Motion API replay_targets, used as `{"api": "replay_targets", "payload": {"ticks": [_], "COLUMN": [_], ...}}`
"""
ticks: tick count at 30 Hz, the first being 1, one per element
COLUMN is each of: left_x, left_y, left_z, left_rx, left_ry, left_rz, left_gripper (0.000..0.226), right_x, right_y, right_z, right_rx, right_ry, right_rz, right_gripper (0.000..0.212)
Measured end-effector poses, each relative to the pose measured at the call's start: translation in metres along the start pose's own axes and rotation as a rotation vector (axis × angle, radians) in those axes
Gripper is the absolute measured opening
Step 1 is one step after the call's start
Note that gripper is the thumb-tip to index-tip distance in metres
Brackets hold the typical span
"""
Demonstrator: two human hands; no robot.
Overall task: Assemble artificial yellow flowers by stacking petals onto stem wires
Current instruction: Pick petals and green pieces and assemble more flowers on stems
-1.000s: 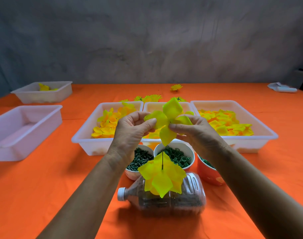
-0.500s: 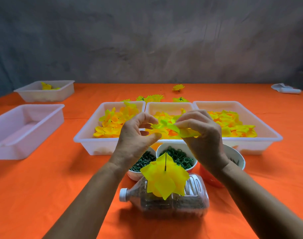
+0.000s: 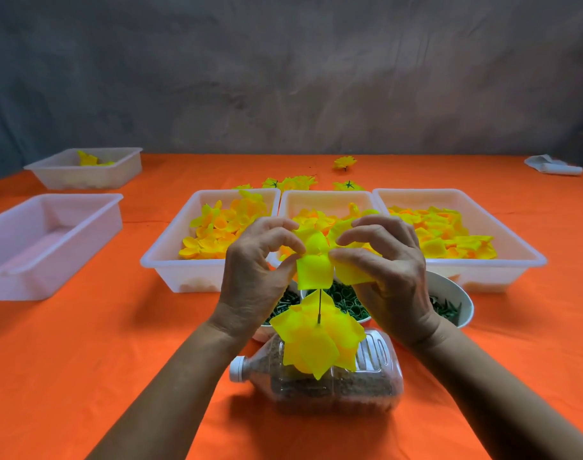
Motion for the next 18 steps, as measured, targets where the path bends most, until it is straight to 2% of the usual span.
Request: {"api": "replay_targets", "payload": {"ticks": [11, 13, 15, 18], "left_x": [-0.013, -0.02, -0.027, -0.033], "left_y": [0.01, 0.012, 0.014, 0.018], "left_z": [0.011, 0.014, 0.017, 0.016], "left_rx": [-0.038, -0.063, -0.08, -0.088], "left_ry": [-0.114, -0.173, -0.228, -0.305], "left_rz": [-0.076, -0.135, -0.192, -0.268], "left_gripper": [0.008, 0.007, 0.01, 0.012], "right_x": [-0.001, -0.008, -0.021, -0.037], "right_y": [0.005, 0.005, 0.007, 0.014], "right_z": [-0.009, -0.01, -0.013, -0.021], "right_rx": [0.135, 0.138, 0.153, 0.194], "right_ry": [-0.125, -0.162, -0.239, -0.461], "right_rz": [-0.061, -0.158, -0.315, -0.571], "right_gripper": [0.009, 0.013, 0.026, 0.034]}}
Point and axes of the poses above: each hand's wrist, its own y-axis away from the middle knuckle, its own z-axis out of the back of the hand, x = y × z, the point moved 10 cm from there along -y, towards the middle knuckle, and after that the axes turned 6 degrees about -z, right-handed, at the moved point
